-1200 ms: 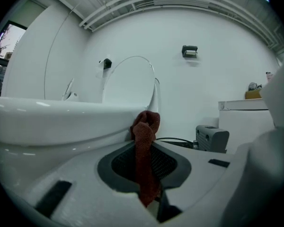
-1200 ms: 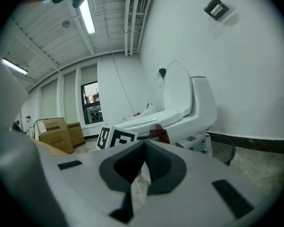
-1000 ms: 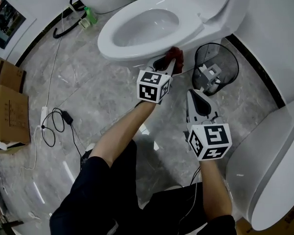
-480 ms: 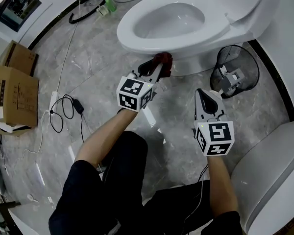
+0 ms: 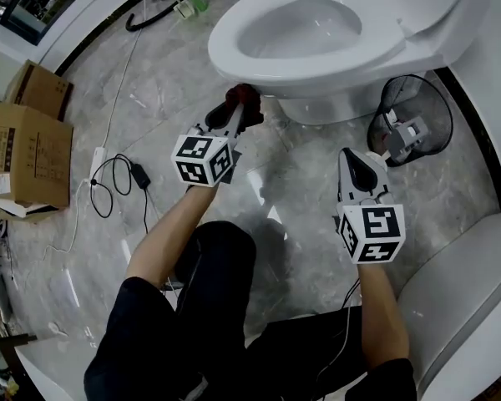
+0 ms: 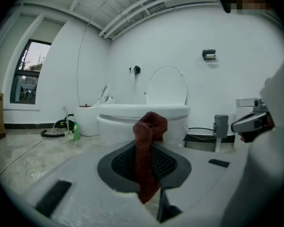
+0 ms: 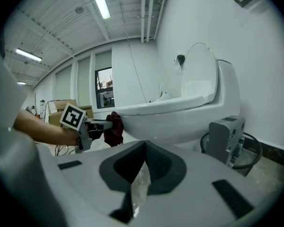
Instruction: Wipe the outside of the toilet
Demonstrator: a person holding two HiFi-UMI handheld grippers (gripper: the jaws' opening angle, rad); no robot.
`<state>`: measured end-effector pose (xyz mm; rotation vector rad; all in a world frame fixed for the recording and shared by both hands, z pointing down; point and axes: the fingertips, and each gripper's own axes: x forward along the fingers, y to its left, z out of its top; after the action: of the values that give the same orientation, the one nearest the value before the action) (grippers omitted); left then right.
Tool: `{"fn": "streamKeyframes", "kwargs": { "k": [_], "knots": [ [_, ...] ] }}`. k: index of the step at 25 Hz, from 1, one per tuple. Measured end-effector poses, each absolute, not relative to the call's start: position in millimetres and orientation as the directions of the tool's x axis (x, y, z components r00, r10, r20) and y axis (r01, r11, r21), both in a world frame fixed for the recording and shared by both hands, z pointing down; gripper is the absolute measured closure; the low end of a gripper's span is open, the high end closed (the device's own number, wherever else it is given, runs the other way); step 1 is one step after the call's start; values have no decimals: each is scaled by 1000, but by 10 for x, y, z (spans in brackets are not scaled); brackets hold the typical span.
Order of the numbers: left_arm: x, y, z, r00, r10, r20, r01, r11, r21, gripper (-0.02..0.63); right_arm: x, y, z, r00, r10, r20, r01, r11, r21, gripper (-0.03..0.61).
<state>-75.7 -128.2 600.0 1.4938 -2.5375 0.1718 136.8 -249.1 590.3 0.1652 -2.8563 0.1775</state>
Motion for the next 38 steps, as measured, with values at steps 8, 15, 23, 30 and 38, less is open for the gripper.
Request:
{"fn": "streamKeyframes", "kwargs": {
  "k": [8, 15, 23, 30, 38],
  "knots": [
    [144, -1874, 5853, -251, -955, 156, -968, 248, -39, 554, 1541, -2621, 5710, -964, -154, 218, -181, 977, -109, 574],
    [790, -2871, 5837, -133, -982, 134, -991, 130, -26, 553, 1864, -2885, 5663, -953, -221, 208, -246, 964, -103, 574],
    [832, -3761, 6051, -202, -969, 143, -979, 206, 10, 554, 2051, -3054, 5564, -943, -271, 191, -292, 952, -90, 574],
    [573, -3891, 6357, -292, -931, 216, -953, 302, 12, 552, 2178, -3003, 5505, -943, -264, 204, -271, 963, -3, 574],
    [276, -3398, 6416, -347, -907, 237, -937, 348, -38, 554, 2090, -2942, 5522, -948, -242, 206, -255, 966, -37, 574]
  ]
}}
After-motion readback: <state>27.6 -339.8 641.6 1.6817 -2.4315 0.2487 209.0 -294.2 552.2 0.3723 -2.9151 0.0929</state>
